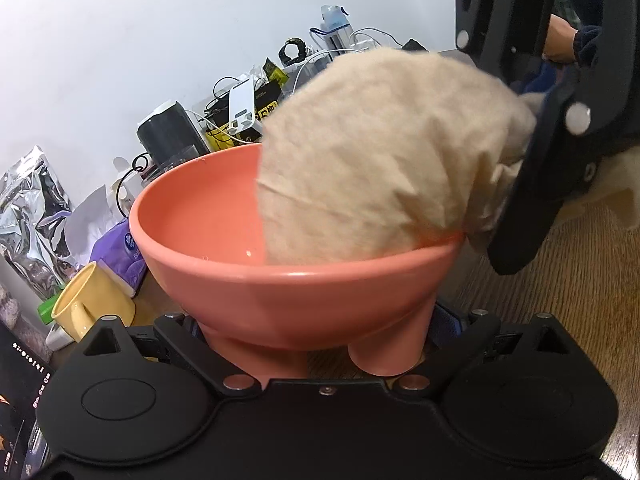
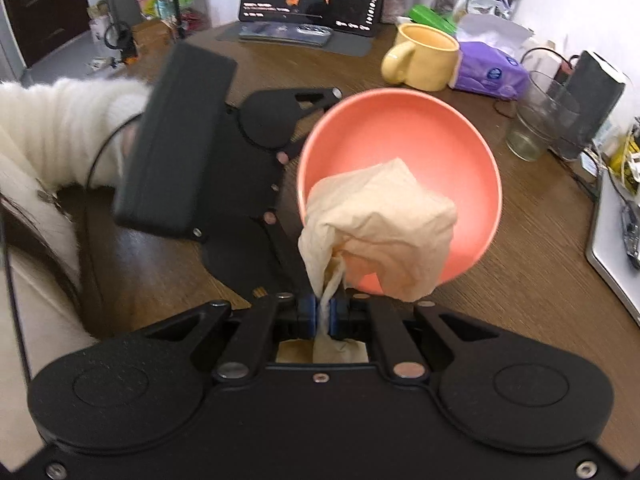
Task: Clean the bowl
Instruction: 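Lift the cloth out and wipe the bowl rim with the right tool, then wipe the cloth along the pink bowl's rim and outer wall with the right tool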
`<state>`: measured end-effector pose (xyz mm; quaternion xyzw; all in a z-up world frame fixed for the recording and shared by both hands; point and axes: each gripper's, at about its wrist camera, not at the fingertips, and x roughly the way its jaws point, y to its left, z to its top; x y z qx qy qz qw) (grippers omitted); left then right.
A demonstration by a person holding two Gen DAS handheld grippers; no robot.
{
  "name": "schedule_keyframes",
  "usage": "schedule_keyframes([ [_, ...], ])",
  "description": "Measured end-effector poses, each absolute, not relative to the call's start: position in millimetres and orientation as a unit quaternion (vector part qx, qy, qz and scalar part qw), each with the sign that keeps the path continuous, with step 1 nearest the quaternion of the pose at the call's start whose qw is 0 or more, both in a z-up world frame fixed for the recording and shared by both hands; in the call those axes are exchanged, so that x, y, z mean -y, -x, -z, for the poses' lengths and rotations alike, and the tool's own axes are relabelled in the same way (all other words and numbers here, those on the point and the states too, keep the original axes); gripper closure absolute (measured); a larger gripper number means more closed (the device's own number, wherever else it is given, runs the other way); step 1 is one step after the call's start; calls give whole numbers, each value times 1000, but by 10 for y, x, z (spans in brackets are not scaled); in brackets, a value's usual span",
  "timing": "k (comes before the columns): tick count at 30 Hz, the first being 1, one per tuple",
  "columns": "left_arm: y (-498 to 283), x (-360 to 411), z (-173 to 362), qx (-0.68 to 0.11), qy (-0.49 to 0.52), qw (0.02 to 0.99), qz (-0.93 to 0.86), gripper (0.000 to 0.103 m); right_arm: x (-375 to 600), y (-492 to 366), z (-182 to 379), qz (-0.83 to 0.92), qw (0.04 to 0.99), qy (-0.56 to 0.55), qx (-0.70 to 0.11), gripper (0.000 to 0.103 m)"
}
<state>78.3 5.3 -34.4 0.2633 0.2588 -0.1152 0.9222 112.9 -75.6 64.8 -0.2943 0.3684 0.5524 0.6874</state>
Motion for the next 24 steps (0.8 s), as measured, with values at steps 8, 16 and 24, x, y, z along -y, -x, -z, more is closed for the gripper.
schedule_keyframes([
  [8, -783, -53, 349, -259, -263, 922, 114, 6, 741, -1166, -758, -595, 678, 253, -351, 95],
  [16, -776, -54, 352, -259, -263, 922, 116, 6, 675, -1365, -795, -615, 680, 214, -337, 95],
  [24, -768, -47, 357, -257, -266, 922, 116, 6, 486, -1418, -853, -630, 683, 210, -303, 95],
])
